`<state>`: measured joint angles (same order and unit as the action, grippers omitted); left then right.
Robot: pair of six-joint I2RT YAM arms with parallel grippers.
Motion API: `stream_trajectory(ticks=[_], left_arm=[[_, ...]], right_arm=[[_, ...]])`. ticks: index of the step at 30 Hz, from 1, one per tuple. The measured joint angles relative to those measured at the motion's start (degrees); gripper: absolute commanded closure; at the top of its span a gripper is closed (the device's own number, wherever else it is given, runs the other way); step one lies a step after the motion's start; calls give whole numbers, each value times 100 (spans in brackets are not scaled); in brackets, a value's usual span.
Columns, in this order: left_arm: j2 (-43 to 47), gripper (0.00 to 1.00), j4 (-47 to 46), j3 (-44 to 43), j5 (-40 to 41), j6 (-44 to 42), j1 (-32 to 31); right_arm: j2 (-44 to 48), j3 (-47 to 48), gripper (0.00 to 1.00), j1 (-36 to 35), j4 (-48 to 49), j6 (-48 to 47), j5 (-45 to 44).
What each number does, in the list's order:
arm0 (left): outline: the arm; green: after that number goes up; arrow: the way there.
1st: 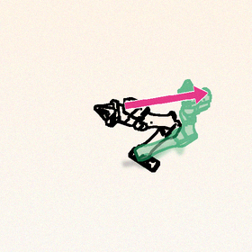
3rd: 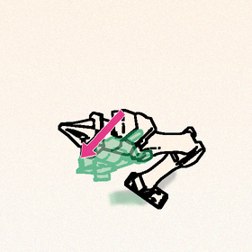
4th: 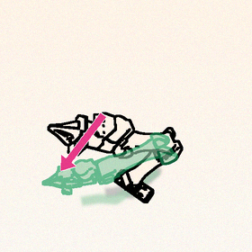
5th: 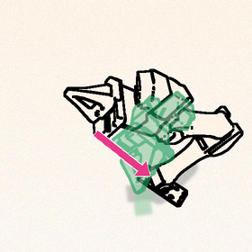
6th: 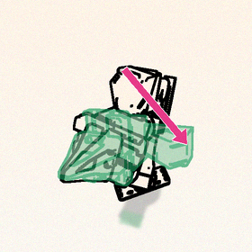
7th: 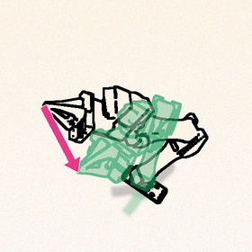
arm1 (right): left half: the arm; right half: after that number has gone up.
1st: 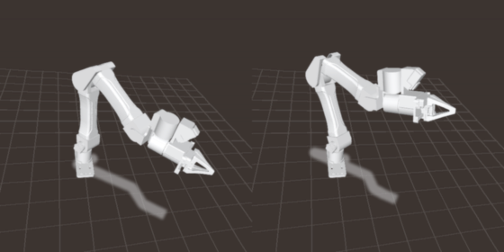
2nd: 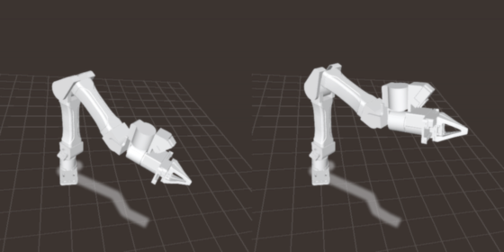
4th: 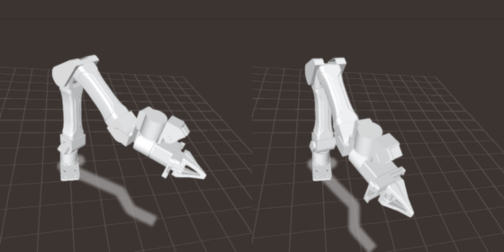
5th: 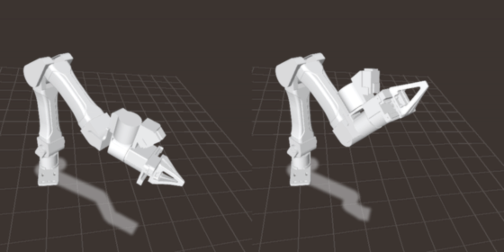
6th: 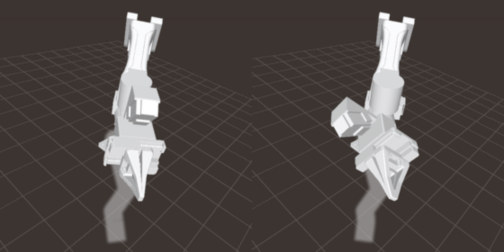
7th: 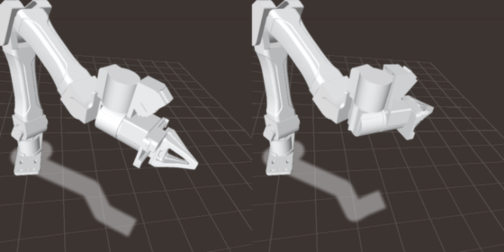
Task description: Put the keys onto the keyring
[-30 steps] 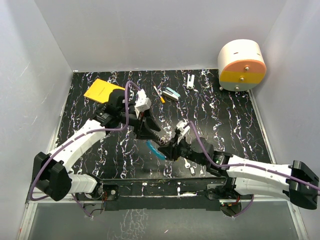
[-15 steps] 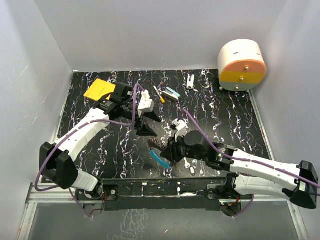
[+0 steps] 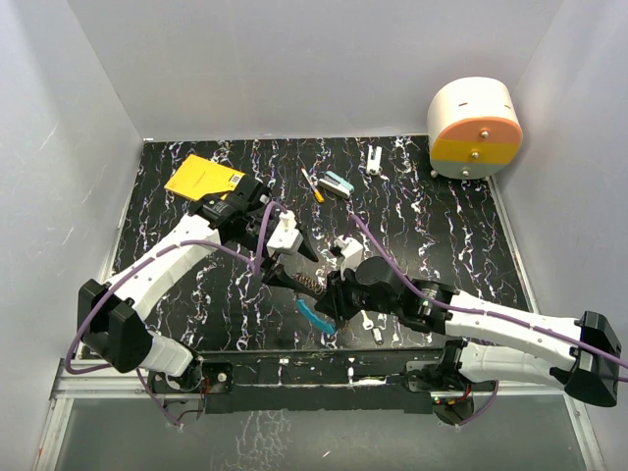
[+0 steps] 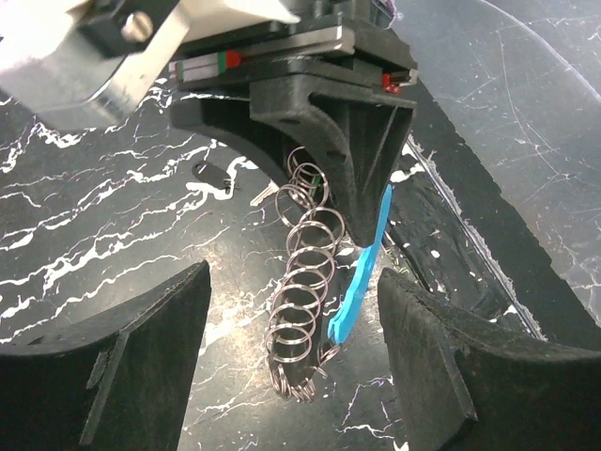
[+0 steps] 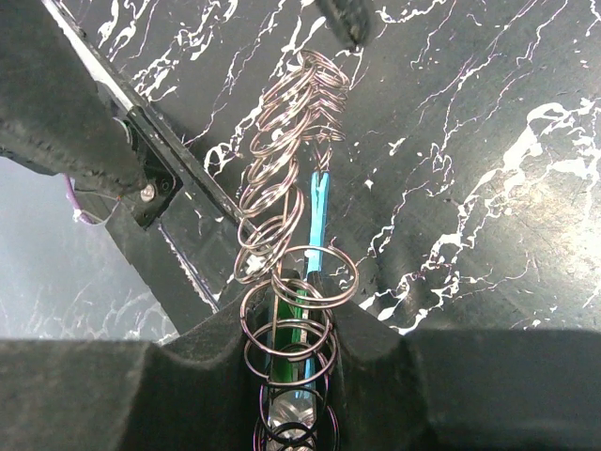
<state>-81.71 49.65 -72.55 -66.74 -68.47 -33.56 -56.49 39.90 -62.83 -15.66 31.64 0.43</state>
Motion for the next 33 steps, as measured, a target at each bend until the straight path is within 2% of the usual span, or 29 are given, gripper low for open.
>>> stream_trajectory(ticks=[9, 18, 33], left_arm=[[4, 29, 188, 0, 37, -315, -214], [7, 32, -24, 107, 245, -306, -365], [7, 58, -227, 144, 378, -240, -380]], right_arm=[[-105, 17, 92, 0, 44, 0, 2], [-166, 201, 92, 0, 87, 0, 83], [-173, 203, 92, 0, 101, 0, 107]])
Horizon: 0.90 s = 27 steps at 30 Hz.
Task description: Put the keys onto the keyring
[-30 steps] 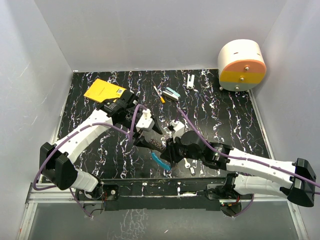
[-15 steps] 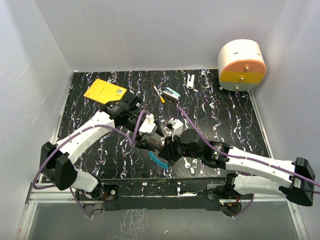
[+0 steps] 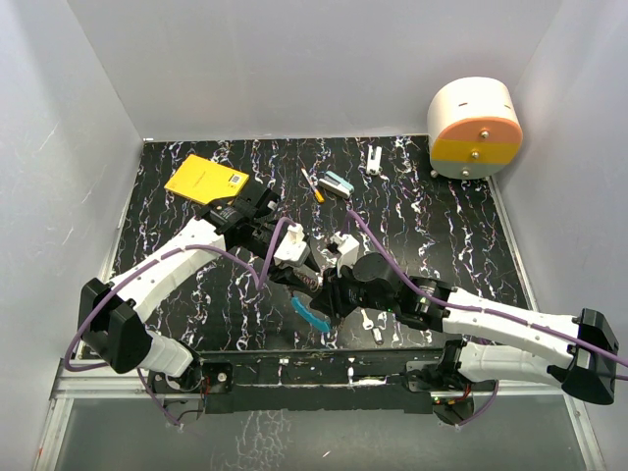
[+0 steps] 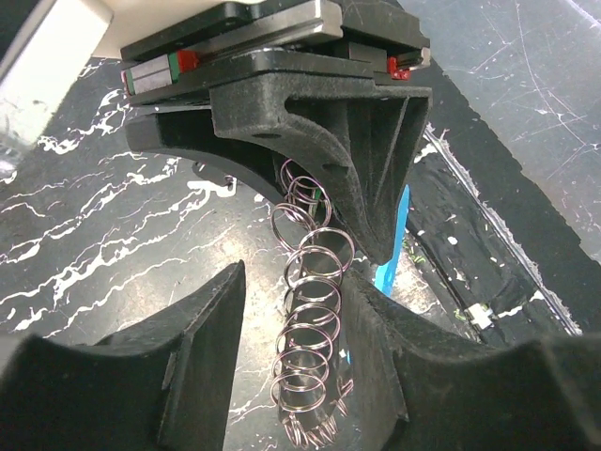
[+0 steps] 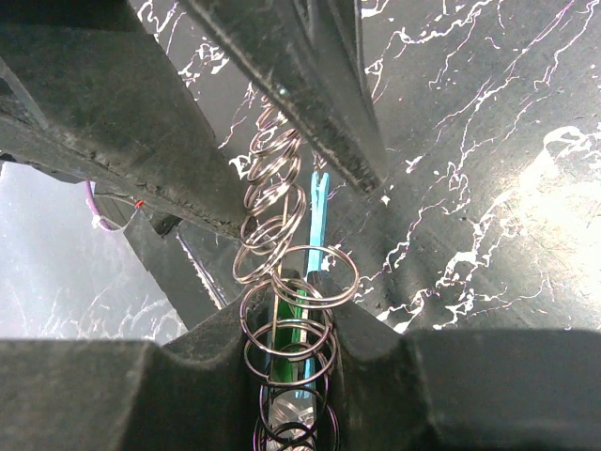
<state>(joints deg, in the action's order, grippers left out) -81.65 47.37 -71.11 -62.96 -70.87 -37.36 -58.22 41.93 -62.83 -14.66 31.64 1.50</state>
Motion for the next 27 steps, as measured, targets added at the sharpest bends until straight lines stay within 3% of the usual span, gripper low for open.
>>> stream_trajectory(ticks=[7, 16, 27], left_arm=[[0, 67, -2, 0, -2, -7, 0], [0, 69, 103, -2, -4, -9, -17], [-2, 79, 234, -103, -11, 7, -24]], right_arm=[[22, 0, 92, 0, 0, 13, -4], [109, -4, 92, 0, -4, 35, -20], [232, -61, 92, 0, 81, 2, -22]])
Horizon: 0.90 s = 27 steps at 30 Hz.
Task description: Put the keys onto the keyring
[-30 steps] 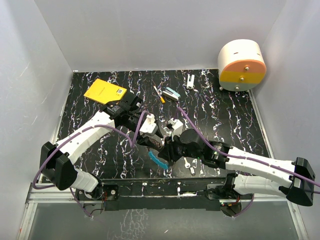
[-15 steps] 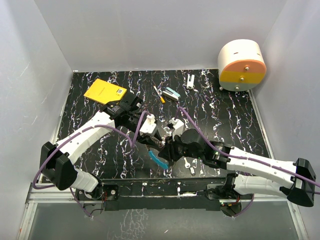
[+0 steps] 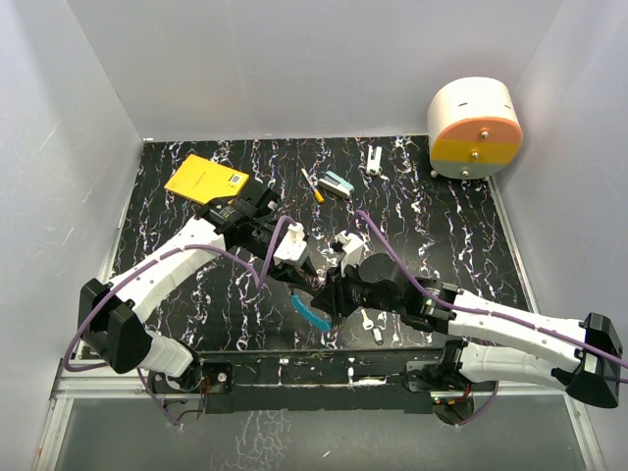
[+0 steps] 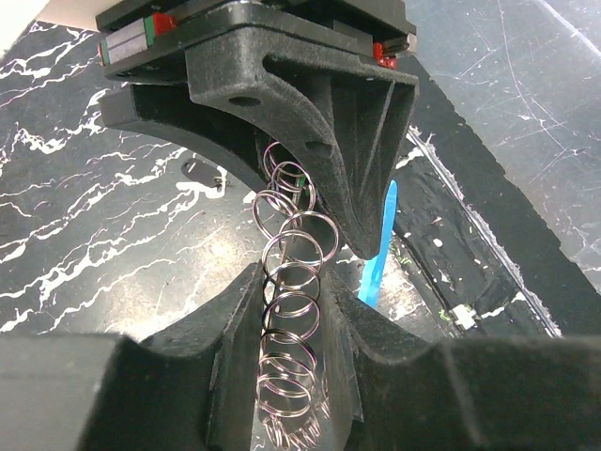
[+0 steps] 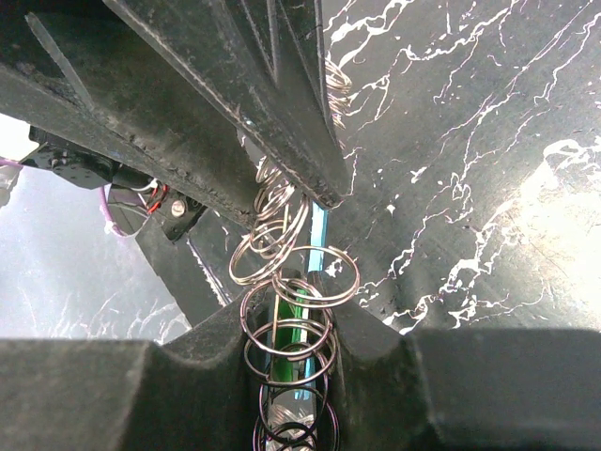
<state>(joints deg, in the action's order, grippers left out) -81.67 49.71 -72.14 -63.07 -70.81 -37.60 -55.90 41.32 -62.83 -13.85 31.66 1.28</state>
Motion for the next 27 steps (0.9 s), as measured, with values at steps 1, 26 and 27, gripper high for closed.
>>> stream_trajectory(ticks=[1, 26, 27], left_arm=[[0, 80, 0, 0, 2, 13, 0], [-52, 74, 219, -442, -66, 426, -59], [-52, 73, 210, -457, -70, 472, -74]], right_arm=[[2, -2, 92, 0, 4, -2, 4], [577, -789, 92, 7, 935, -74, -101], [658, -835, 92, 7, 973, -79, -94]])
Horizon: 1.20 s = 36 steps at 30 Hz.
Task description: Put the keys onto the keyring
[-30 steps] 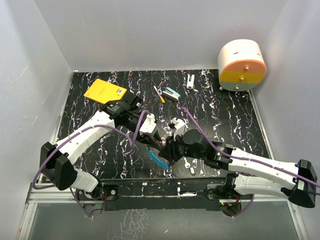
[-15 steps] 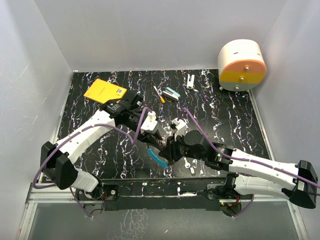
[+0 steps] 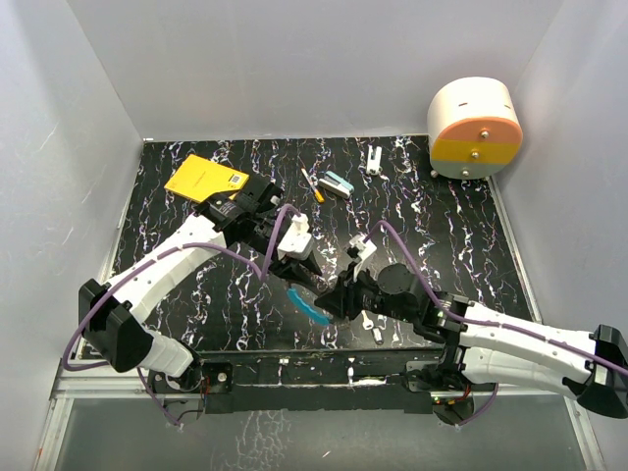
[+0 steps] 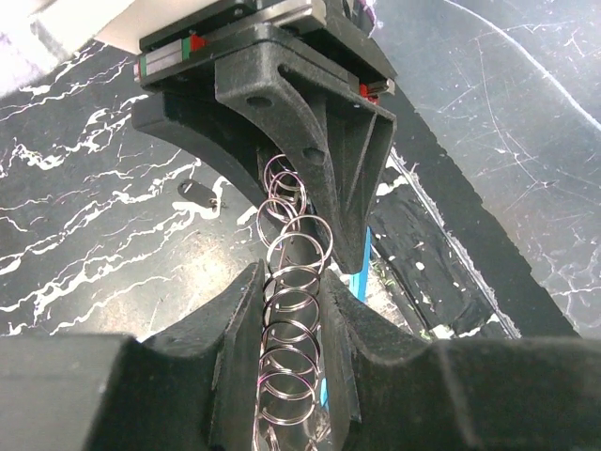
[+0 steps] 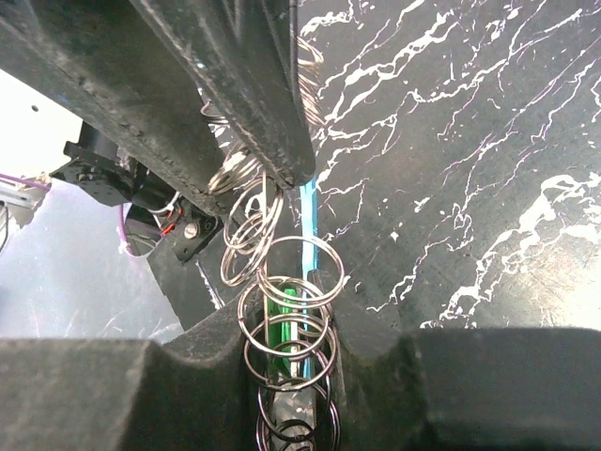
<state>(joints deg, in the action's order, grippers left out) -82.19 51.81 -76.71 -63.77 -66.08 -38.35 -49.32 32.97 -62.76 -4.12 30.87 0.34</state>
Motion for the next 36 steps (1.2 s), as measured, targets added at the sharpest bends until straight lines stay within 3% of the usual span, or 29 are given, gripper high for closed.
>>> stream_trajectory(ticks=[11, 24, 29, 36], left_arm=[[68, 61, -232, -4, 348, 485, 107], [129, 58, -577, 15, 704, 721, 479], [129, 43, -586, 15, 457, 662, 643], [131, 39, 28, -24, -179, -79, 531]], right_arm=[[282, -26, 92, 24, -197, -7, 155], [466, -66, 92, 24, -516, 74, 376], [472, -66, 92, 24, -516, 76, 378], [470, -66, 92, 24, -516, 76, 380]])
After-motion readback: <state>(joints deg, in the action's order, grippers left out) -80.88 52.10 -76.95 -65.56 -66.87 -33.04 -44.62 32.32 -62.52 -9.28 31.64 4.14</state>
